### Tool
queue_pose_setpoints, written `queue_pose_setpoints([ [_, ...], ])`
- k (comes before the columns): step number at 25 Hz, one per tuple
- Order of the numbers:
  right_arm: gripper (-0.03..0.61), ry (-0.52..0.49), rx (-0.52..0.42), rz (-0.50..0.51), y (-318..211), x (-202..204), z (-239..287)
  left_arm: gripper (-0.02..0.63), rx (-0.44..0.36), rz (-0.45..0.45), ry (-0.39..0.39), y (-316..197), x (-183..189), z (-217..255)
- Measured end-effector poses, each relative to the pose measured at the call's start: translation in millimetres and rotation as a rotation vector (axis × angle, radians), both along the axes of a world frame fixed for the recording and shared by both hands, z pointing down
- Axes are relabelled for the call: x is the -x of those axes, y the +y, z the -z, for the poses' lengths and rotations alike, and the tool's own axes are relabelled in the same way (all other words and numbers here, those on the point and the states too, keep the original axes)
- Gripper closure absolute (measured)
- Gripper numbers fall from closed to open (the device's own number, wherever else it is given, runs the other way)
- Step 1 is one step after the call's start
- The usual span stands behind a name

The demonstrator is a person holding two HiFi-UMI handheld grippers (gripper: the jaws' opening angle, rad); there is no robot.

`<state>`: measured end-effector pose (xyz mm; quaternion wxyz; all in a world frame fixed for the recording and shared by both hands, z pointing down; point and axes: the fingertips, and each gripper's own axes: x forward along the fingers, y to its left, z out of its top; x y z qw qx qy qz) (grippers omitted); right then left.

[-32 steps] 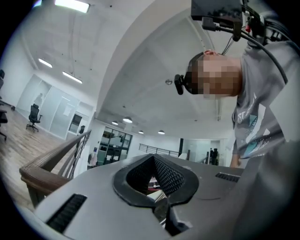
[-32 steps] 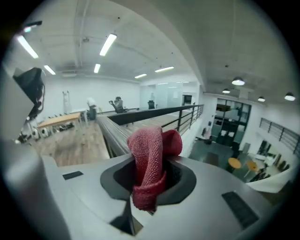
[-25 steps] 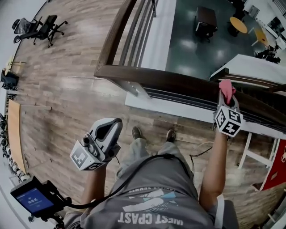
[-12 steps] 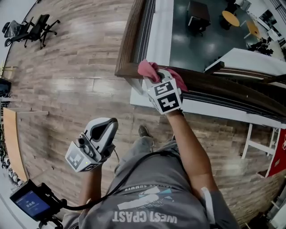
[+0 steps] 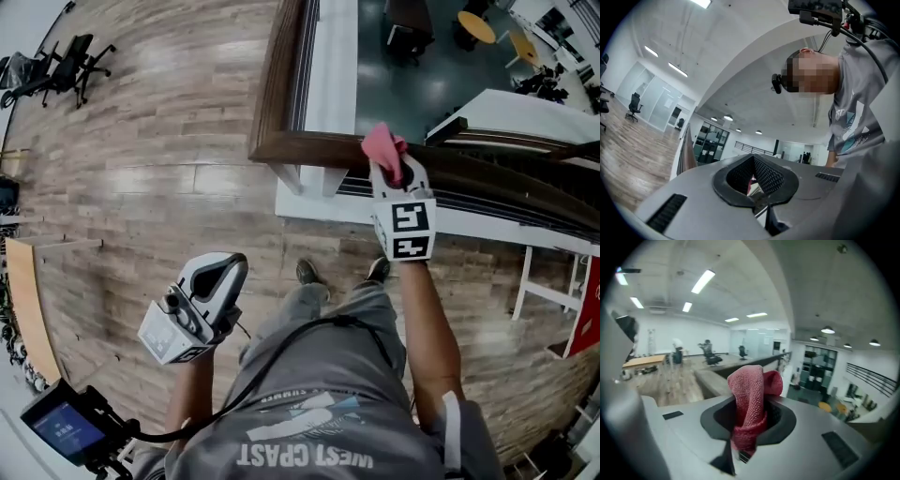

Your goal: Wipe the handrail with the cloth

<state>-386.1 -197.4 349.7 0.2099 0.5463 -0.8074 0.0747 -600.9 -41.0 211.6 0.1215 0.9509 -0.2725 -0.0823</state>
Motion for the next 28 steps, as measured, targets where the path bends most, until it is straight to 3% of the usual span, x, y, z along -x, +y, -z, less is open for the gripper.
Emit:
queue_pose_setpoints([
  [2, 0.514, 0.036, -0.068, 0.193, 28, 74, -10, 0.614, 0.001, -0.014, -0.006, 1, -4, 0],
  [4, 0.514, 0.091, -0.085, 0.249, 54, 98, -46, 0.614, -0.001, -0.011, -0.015, 0, -7, 2],
  [6, 0.514, 0.070, 0.002, 0.158, 64, 67, -107, 0.614, 0.011, 0.006, -0.035, -3, -6, 1],
  [8, 0.514, 0.020, 0.096, -0.015, 56, 10, -161, 0.614, 0.044, 0.030, -0.061, -5, 0, -7],
  [10, 0.514, 0.023, 0.106, -0.116, 32, -30, -184, 0.614, 0.094, 0.053, -0.090, 0, 9, -23],
  [12, 0.514, 0.029, 0.098, -0.097, 6, -33, -195, 0.614, 0.135, 0.068, -0.109, 9, 8, -38],
  [17, 0.514, 0.054, 0.162, 0.034, -13, -25, -248, 0.614, 0.156, 0.061, -0.131, 21, -41, -51],
  [20, 0.514, 0.096, 0.177, -0.056, -6, -85, -254, 0.614, 0.143, 0.057, -0.129, 22, -62, -51],
  [25, 0.514, 0.102, 0.190, -0.374, 19, -269, -248, 0.614, 0.086, 0.045, -0.134, -2, -116, -62],
  [27, 0.514, 0.096, 0.167, -0.378, 17, -283, -232, 0.614, 0.076, 0.067, -0.123, -21, -139, -92],
  [28, 0.514, 0.089, 0.140, -0.311, 12, -264, -222, 0.614, 0.066, 0.074, -0.111, -34, -158, -103],
])
